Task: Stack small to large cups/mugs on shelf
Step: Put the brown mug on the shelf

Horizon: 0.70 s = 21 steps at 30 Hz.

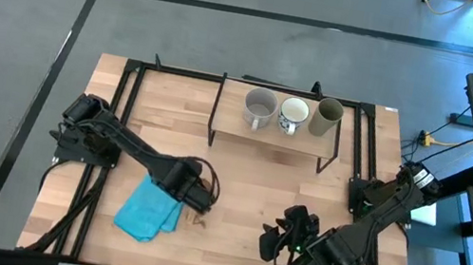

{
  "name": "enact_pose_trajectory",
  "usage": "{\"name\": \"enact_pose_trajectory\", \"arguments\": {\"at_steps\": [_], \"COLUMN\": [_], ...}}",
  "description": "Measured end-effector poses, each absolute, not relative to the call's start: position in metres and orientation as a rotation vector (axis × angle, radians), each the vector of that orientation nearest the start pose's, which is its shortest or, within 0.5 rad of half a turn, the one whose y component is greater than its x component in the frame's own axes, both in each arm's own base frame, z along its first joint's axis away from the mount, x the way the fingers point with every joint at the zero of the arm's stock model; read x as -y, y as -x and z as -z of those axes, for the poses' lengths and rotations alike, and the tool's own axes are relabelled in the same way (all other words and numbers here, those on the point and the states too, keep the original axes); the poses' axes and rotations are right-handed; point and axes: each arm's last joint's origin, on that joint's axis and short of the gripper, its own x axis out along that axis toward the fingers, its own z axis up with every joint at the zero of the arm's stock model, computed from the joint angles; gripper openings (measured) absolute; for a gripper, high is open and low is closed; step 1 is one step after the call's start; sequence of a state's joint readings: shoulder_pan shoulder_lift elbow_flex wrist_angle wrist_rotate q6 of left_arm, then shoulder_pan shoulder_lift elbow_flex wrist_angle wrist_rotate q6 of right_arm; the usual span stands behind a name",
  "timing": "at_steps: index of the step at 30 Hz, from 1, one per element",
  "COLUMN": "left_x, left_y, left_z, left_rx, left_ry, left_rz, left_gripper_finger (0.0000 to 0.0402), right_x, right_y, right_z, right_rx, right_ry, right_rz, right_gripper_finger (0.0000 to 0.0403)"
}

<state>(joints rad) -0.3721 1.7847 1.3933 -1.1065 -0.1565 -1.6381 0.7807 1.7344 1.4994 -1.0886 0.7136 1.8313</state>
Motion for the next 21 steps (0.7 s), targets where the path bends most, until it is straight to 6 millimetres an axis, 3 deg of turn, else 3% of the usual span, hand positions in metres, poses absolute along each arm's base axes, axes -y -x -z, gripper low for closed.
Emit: {"name": "enact_pose_trajectory", "arguments": {"at_steps": [4, 11, 13, 17, 21], "left_x": [0.121, 0.118, 0.117, 0.114, 0.106], "left_y": [-0.308, -0.284, -0.28, -0.272, -0.267], "left_z": [-0.234, -0.285, -0.304, -0.341, -0.374], "left_rx": [-1.166, -1.053, -1.088, -1.207, -1.171], "left_ry": [0.961, 1.009, 0.987, 0.818, 0.704], "left_rz": [-0.989, -1.065, -0.961, -0.584, -0.349], "left_gripper_finger": [0.0086, 0.0086, 0.0086, 0.0086, 0.0086], "right_x": [-0.225, -0.225, -0.225, -0.225, -0.224], "right_y": [-0.254, -0.254, -0.254, -0.254, -0.253], "right_z": [-0.279, -0.279, -0.279, -0.278, -0.278], "right_rx": [-0.627, -0.633, -0.634, -0.636, -0.64], "right_ry": [-0.803, -0.809, -0.808, -0.801, -0.79], "right_rz": [0.723, 0.72, 0.72, 0.72, 0.726], "right_gripper_finger": [0.0213, 0.0213, 0.0213, 0.0213, 0.0213]}}
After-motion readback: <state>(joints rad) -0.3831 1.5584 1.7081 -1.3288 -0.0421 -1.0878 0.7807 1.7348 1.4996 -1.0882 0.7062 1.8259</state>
